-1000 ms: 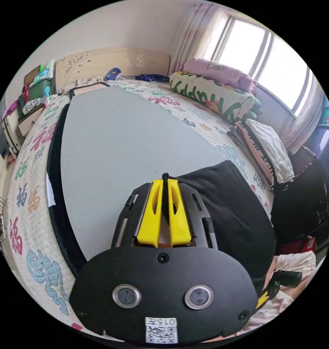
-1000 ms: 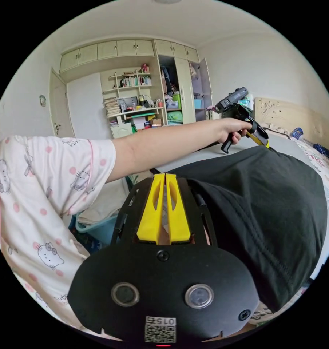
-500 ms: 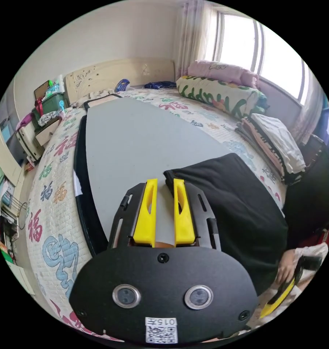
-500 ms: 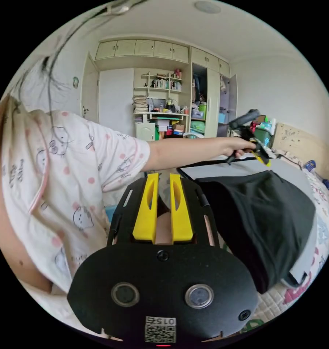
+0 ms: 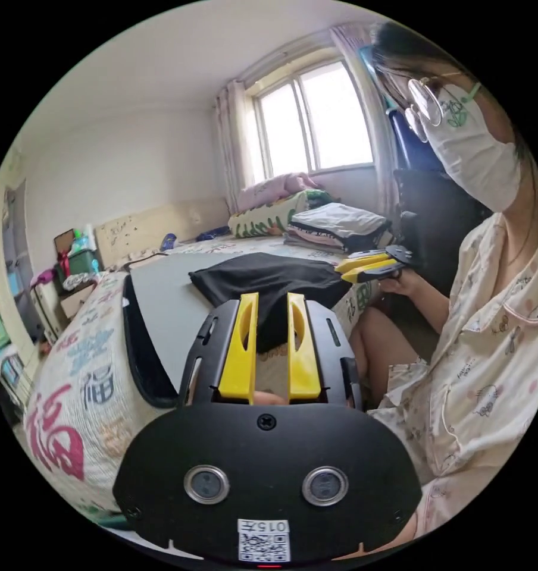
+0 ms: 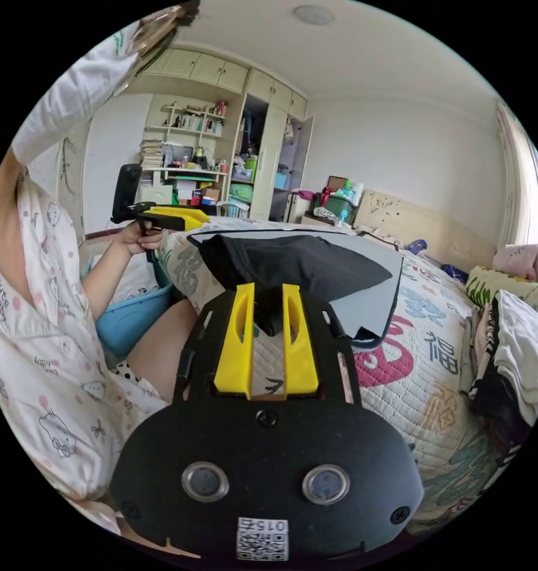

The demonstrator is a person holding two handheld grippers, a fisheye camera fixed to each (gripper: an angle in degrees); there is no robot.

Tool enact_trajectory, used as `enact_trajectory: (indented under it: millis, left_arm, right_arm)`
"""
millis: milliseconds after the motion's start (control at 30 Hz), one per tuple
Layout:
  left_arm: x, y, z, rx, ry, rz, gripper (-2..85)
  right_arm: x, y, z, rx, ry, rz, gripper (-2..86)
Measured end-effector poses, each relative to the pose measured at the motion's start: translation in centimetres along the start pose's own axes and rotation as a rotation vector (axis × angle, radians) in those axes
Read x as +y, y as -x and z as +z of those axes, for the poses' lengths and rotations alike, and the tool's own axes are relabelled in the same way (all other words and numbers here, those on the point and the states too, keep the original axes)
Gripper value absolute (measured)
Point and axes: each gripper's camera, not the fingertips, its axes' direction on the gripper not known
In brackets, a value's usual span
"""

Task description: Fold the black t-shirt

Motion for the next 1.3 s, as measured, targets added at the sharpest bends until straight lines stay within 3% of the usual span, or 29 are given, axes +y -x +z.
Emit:
enact_trajectory:
  millis: [133, 533, 700, 1100, 1300]
  left_arm:
    - [3.7, 0.9, 0.1, -0.1, 0.02, -0.101, 7.6]
    - [6.6, -0.2, 0.7, -0.151, 0.091, -0.015, 5.7]
    - [7.1, -0.5, -0.5, -0.155, 0.072, 0.008, 1.9]
    - [5.6, -2.4, -2.4, -0.078, 0.156, 0.1, 0.9]
    - [-0.2, 1.0, -6.0, 0.193, 0.067, 0.106, 1.8]
  right_arm:
    - [-0.4, 3.0, 1.8, 0.092, 0.04, -0.077, 8.0]
    - [-3.4, 7.9, 4.2, 0.142, 0.13, -0.168, 8.1]
    - [-5.9, 9.1, 4.7, 0.259, 0.156, -0.199, 0.5]
    - [-11.8, 5.6, -0.6, 0.063, 0.198, -0.119, 0.0]
    - [-18.2, -1.0, -6.4, -0.074, 0.068, 0.032, 5.3]
